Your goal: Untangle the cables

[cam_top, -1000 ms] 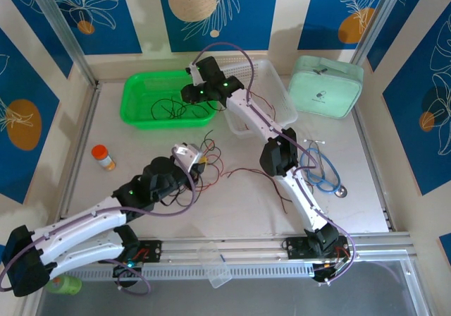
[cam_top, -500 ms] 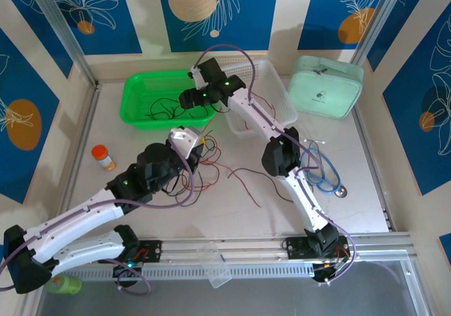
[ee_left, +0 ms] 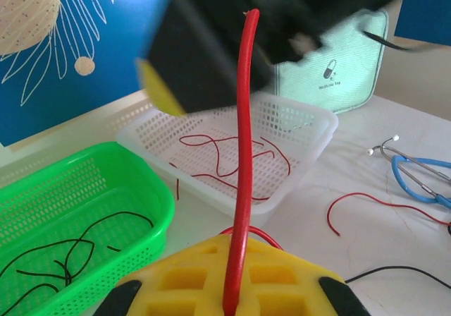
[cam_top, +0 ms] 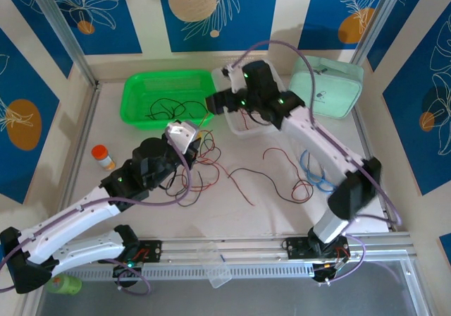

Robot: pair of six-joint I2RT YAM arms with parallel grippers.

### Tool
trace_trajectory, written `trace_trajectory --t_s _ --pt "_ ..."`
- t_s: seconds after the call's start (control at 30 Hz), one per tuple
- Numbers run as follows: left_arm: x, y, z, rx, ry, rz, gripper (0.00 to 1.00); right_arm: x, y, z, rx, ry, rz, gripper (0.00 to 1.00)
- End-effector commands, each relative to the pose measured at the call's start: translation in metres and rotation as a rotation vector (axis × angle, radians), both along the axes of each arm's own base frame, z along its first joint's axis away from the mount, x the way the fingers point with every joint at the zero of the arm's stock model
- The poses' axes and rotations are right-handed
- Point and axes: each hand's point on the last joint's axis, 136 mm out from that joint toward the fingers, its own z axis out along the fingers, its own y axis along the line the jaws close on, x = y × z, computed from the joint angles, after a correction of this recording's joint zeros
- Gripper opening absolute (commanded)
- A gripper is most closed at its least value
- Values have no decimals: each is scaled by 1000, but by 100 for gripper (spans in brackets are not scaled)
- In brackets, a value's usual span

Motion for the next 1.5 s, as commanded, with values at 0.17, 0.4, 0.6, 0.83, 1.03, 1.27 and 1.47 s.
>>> trace_trajectory --t_s 0.17,0.4,0.6,0.83,1.03,1.27,1.47 --pt "-4 1 32 -38 -35 -9 0 -77 -46 -47 5 -161 84 90" --pt "-4 -5 50 -45 -41 -26 0 -134 -30 -114 -76 -225 315 90" --pt "-6 -9 66 -69 -46 -52 0 -120 0 -150 -153 -282 358 90" --pt "-10 -7 76 -90 -47 -63 0 -76 30 -158 -134 -337 297 87" --pt "-15 -1 87 -113 -63 -65 0 -53 40 -163 -116 -309 243 65" --pt "-11 15 116 -109 -135 8 0 -64 21 -174 -130 -186 191 1" --pt "-8 36 171 -126 -242 99 0 -96 -6 -192 -153 -85 135 0"
